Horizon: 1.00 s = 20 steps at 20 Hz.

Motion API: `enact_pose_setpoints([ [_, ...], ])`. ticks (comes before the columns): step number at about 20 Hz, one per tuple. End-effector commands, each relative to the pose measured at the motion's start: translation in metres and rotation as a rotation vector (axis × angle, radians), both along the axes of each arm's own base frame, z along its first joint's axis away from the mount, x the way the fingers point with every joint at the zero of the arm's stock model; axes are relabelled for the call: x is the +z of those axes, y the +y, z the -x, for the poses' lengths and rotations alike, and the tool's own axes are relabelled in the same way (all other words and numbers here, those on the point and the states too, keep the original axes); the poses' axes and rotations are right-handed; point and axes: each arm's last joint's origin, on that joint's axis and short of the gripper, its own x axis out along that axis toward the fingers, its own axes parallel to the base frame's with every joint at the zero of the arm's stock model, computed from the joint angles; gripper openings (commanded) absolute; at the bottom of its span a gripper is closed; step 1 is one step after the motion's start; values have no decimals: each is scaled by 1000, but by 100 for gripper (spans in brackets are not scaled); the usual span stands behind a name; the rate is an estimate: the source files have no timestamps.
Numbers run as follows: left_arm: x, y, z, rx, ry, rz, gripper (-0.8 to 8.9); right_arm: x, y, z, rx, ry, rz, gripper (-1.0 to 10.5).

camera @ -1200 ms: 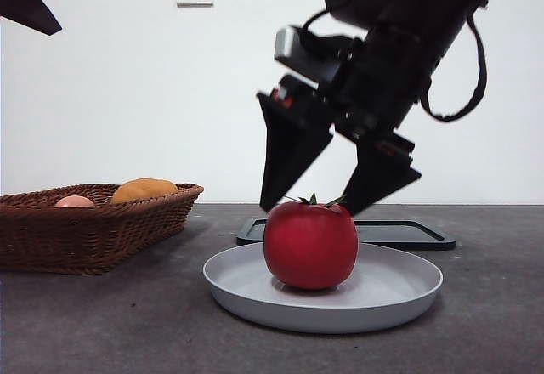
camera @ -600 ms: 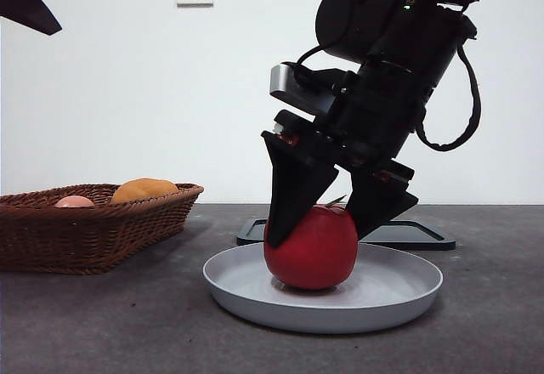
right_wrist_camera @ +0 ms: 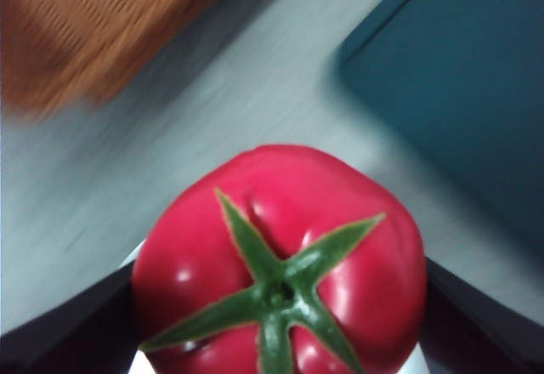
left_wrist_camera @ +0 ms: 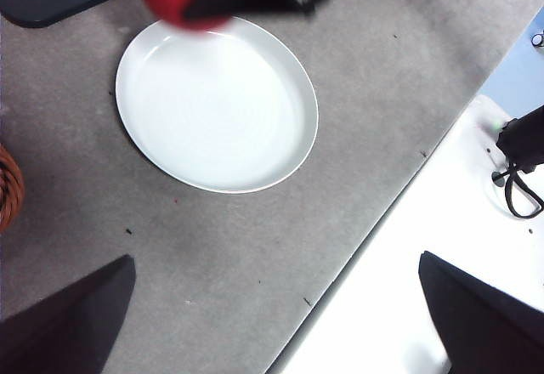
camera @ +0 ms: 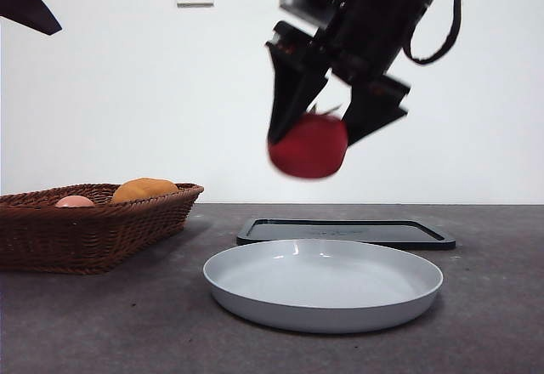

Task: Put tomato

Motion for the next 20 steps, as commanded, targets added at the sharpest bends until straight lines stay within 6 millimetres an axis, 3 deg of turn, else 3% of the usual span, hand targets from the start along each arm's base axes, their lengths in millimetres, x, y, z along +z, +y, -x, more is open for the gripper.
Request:
enact_pose_setpoints([
  [1, 7, -2, -1, -17, -30, 14, 531, 16, -3, -18, -25, -70, -5, 314],
  [5, 7, -2, -1, -17, -30, 14, 531, 19, -19, -63, -114, -117, -19, 314],
  [10, 7, -2, -1, -17, -29, 14, 531, -23, -26, -115, -174, -100, -1, 314],
  [17, 6, -2, -1, -15, -21, 11, 531, -74, -21, -138, -190, -84, 26, 314],
  [20, 6, -1, 0, -15, -11, 5, 531, -84, -21, -140, -196, -78, 61, 315],
])
